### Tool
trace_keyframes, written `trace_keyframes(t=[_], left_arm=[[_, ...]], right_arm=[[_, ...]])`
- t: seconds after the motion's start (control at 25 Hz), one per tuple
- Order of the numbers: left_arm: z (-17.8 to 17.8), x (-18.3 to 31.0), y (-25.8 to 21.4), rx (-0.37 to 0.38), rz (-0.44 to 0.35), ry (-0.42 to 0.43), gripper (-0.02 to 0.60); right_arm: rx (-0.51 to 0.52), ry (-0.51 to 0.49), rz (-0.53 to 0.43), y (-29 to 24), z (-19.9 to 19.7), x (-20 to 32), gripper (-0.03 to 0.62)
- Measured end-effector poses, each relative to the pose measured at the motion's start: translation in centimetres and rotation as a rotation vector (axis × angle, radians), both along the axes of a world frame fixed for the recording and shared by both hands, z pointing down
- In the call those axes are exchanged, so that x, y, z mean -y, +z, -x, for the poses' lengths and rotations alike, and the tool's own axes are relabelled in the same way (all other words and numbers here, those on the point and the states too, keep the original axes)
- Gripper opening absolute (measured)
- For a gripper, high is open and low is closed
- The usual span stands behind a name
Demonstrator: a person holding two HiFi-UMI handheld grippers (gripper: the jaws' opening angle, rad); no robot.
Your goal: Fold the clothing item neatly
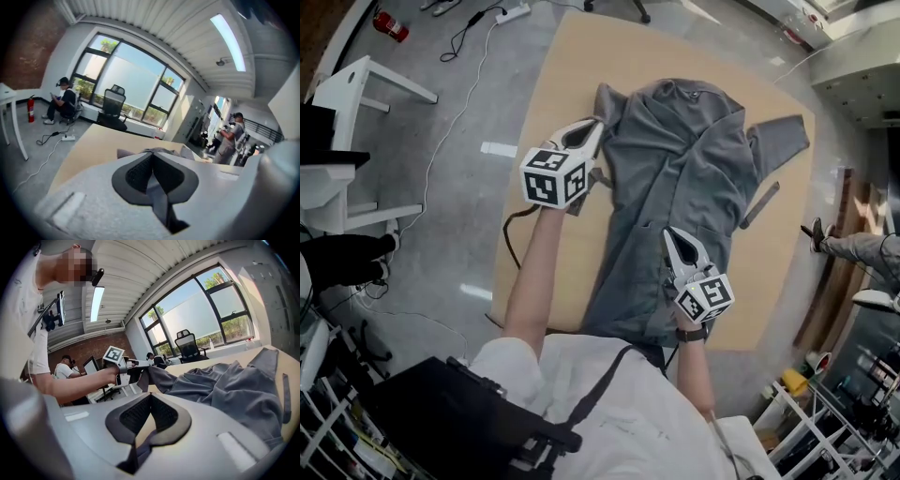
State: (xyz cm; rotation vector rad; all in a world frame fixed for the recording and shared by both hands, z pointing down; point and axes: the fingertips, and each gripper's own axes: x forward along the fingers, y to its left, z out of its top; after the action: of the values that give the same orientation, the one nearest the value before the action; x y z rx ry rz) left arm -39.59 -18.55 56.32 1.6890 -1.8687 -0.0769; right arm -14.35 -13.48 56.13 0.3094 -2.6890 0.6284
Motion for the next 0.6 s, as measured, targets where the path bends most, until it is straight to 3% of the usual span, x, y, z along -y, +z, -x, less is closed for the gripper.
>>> trace_keyframes(t=[0.16,0.28,0.4,0.6], left_arm=[[-10.5,2.5,3.0,0.032,0.076,0.22,0.009],[-16.3,3.4,7.4,0.025,0.168,0.313,0.009],[-19.4,4.3,11.2,0.02,0.24,0.337,0.011],[-20.3,5.2,14.9,-0.027,0.337,0.327,0.033]], right_arm=[[0.001,0.055,-0.014,-0.7,-1.8,1.0,0.005],[-0.004,0.086,-0.03,-1.4,-3.3,1.4,0.006],[-0.011,0.117,-0.035,-1.6,-4.9,1.6,0.005],[-0.027,0.144,-0.018,-0.9,-6.4,2.1,0.005]])
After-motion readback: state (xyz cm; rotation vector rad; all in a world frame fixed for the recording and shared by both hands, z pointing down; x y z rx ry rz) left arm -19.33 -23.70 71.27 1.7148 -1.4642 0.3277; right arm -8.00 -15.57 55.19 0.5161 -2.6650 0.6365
